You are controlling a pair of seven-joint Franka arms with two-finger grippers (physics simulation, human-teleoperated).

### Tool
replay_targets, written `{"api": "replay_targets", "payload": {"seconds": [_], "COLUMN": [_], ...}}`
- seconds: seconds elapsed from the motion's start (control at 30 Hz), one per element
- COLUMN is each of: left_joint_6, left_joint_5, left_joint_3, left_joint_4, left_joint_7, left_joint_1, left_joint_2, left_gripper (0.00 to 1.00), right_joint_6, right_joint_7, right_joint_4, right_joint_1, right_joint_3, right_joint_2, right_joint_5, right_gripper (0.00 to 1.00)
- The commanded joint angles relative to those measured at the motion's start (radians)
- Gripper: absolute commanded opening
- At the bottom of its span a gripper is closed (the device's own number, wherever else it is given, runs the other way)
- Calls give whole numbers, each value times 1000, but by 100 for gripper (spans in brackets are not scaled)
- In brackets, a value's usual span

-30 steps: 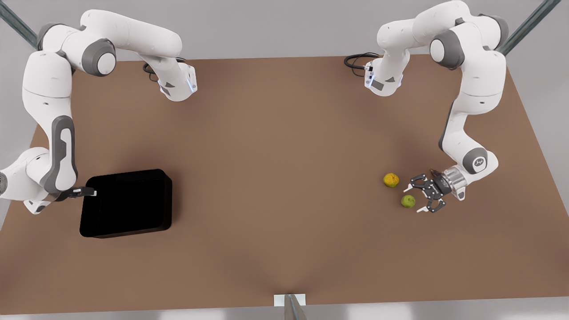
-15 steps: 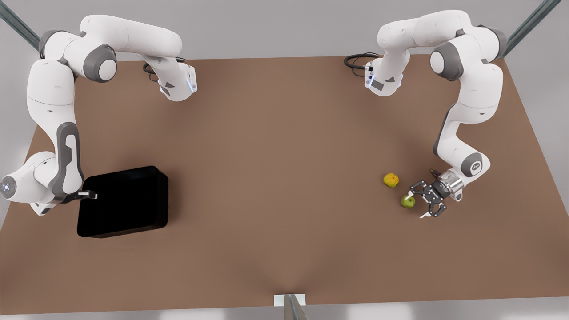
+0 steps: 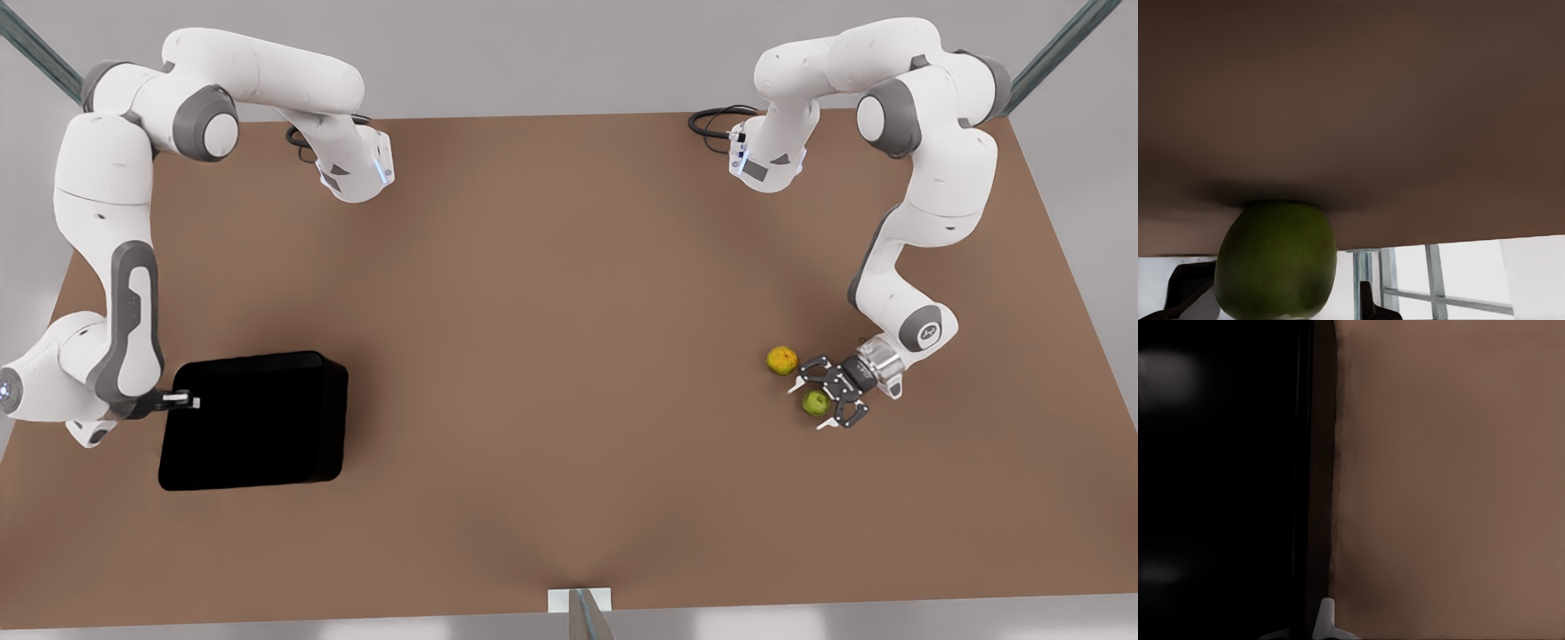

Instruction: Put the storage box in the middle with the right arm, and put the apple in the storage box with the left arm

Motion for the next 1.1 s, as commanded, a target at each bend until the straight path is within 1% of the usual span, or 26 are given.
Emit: {"api": "replay_targets", "payload": {"seconds": [0.0, 0.1, 0.17, 0.27, 0.37, 0.4, 0.43, 0.5, 0.53, 0.57, 0.6, 0.63, 0.67, 0.7, 0.77, 0.87, 1.0, 1.07], "left_joint_6": [0, -11, -12, -5, 8, 11, 11, 11, 11, 9, 9, 8, 8, 8, 5, -6, -9, -8], "left_joint_5": [1, 1, 1, 1, -24, -33, -39, -39, -39, -39, -39, -40, -40, -39, -39, -37, -28, 65], "left_joint_3": [2, 12, 25, 23, 14, 12, 9, 6, 8, 8, 6, 6, 8, 8, 9, 15, 17, 17], "left_joint_4": [1, 0, -2, -2, 1, 1, 3, 4, 4, 4, 6, 6, 4, 4, 4, 4, 29, 75], "left_joint_7": [0, -4, -7, 5, 6, 11, 16, 20, 20, 19, 19, 19, 19, 19, 17, 8, -69, -101], "left_joint_1": [0, 2, 3, 5, 3, 5, 3, 3, 3, 5, 3, 5, 5, 5, 5, 5, 5, 5], "left_joint_2": [2, 2, 5, 19, 28, 29, 34, 37, 39, 39, 39, 39, 39, 39, 39, 32, -7, -31], "left_gripper": [100, 100, 100, 100, 100, 100, 100, 100, 94, 81, 67, 53, 46, 36, 26, 21, 21, 21], "right_joint_6": [-17, -62, -95, -146, -140, -134, -120, -78, -77, -66, -19, 3, 6, 41, 72, 103, 116, 118], "right_joint_7": [0, 26, 83, 207, 311, 354, 417, 517, 613, 679, 722, 767, 822, 874, 899, 894, 891, 886], "right_joint_4": [9, 8, 26, 106, 112, 114, 126, 195, 244, 287, 287, 287, 288, 285, 282, 279, 267, 262], "right_joint_1": [3, 109, 209, 368, 499, 513, 545, 617, 623, 625, 626, 677, 706, 735, 778, 793, 795, 795], "right_joint_3": [2, 5, 5, 7, 7, 42, 59, 68, 125, 171, 211, 212, 215, 215, 215, 215, 215, 215], "right_joint_2": [-5, -71, -95, -89, -84, -83, -71, -5, 23, 54, 63, 69, 69, 67, 75, 120, 127, 127], "right_joint_5": [-1, -1, -2, 2, 7, 7, 5, 9, 9, 9, 5, 2, 4, 5, 9, 5, 1, -1], "right_gripper": [21, 21, 21, 21, 21, 21, 21, 21, 21, 21, 21, 21, 21, 21, 21, 21, 21, 21]}}
